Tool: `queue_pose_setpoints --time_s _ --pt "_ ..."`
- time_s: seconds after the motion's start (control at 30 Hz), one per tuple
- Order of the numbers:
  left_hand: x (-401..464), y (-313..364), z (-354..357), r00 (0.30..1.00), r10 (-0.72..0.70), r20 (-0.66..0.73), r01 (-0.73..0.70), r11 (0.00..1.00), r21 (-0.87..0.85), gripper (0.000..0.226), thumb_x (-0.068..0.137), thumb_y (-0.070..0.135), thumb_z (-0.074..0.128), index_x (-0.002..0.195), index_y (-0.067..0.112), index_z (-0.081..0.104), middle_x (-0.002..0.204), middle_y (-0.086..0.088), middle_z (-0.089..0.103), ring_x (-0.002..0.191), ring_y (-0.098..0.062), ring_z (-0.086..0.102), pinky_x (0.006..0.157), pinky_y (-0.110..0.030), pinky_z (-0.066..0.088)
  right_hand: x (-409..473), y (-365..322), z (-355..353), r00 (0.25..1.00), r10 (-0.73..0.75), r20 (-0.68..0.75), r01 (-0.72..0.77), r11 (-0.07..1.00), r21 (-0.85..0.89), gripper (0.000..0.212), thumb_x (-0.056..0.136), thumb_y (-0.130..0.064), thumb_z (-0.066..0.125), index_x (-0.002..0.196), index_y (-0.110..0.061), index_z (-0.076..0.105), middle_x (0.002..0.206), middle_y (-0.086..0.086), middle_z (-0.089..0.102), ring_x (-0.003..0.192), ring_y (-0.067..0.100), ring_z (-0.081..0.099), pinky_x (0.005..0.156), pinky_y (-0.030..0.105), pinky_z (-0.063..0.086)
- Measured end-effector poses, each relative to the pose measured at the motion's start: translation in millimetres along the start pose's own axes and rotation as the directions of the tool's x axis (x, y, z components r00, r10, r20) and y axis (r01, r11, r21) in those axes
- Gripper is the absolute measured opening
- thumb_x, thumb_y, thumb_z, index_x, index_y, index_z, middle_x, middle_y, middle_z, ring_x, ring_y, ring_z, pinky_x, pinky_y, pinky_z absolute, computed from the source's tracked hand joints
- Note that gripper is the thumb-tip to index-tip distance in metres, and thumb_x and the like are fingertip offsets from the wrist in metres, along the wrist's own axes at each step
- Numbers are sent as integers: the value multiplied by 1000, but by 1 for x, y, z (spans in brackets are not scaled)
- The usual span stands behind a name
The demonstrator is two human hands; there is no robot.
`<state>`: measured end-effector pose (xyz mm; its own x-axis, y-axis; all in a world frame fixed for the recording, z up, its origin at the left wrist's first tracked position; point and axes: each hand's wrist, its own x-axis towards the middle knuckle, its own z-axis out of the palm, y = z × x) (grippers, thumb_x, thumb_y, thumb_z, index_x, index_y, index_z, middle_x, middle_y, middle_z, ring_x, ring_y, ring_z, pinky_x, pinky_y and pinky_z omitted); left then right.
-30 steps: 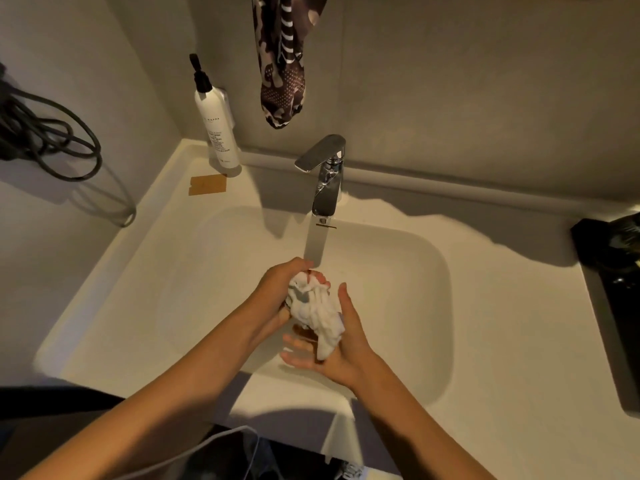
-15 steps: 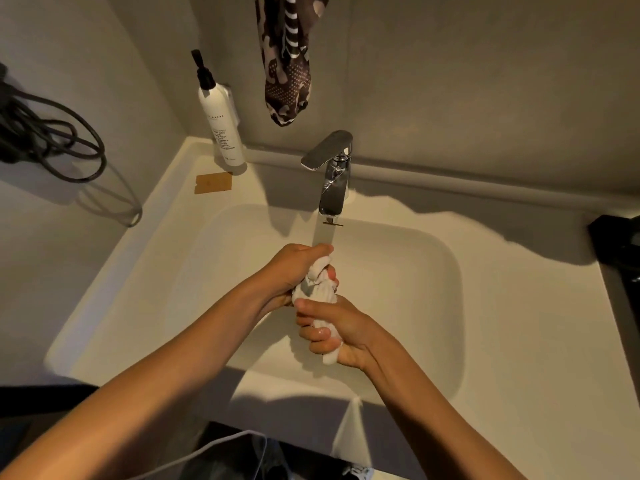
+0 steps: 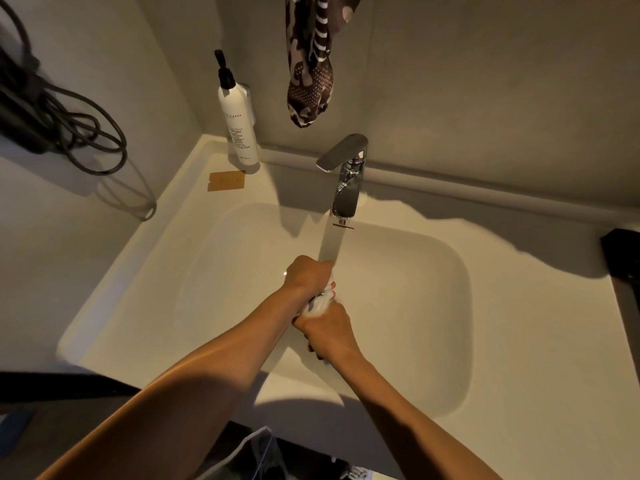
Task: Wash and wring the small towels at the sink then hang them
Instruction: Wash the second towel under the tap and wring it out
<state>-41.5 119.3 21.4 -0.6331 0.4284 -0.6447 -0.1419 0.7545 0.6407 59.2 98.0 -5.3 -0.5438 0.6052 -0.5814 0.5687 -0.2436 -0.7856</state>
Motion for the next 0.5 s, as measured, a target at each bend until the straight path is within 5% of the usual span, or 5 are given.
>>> queue_pose_setpoints --time_s 0.1,0.33,0.5 --pt "1 -10 2 999 18 -28 -16 996 92 36 92 26 54 60 10 55 56 0 58 51 -13 53 43 -23 34 -2 9 5 1000 -3 -17 2 999 -33 19 71 -24 72 81 -27 55 67 -3 63 48 7 56 28 10 31" --pt "0 -22 3 999 -28 -15 30 985 171 34 90 21 52 59 8 48 60 -6 53 54 -18 47 48 -28 32 -10 18 13 1000 -24 -13 23 994 -104 13 70 -35 67 78 -28 61 68 -7 66 56 12 62 48 23 47" --pt "4 -41 0 991 -105 82 110 992 -60 27 89 17 53 64 8 48 61 -6 47 64 -24 44 63 -30 33 -19 22 14 1000 -17 -4 15 981 -193 28 65 -42 62 86 -23 65 80 -2 70 76 18 68 66 28 53"
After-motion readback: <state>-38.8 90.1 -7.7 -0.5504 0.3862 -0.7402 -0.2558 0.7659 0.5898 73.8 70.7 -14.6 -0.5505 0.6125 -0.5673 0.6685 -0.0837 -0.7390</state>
